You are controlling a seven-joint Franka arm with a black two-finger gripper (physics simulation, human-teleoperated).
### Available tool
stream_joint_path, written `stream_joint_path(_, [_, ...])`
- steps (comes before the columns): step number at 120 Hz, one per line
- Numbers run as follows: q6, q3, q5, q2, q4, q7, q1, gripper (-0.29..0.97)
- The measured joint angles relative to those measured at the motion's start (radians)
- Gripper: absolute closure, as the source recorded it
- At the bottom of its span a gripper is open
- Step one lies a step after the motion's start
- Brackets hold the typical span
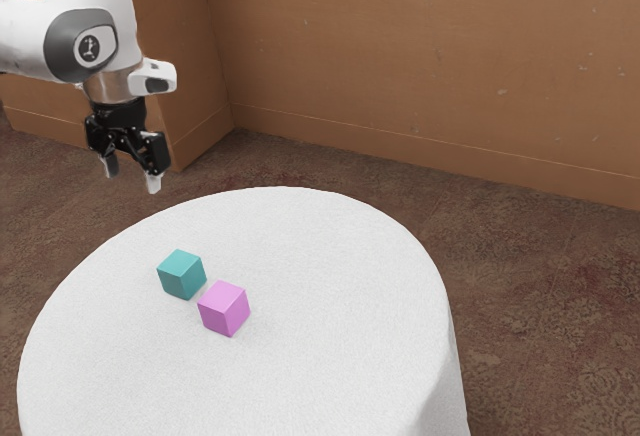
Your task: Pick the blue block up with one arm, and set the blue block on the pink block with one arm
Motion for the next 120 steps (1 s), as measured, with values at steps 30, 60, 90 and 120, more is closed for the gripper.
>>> stream_joint_path(30, [0.140,0.067,-0.013,0.176,0.000,0.041,-0.041,0.00])
stream_joint_path(60, [0.242,0.109,-0.037,0.326,0.014,0.105,0.015,0.00])
stream_joint_path(90, [0.276,0.115,-0.050,0.450,0.089,0.146,-0.015,0.00])
stream_joint_path(120, [0.346,0.116,-0.066,0.447,0.060,0.175,-0.041,0.00])
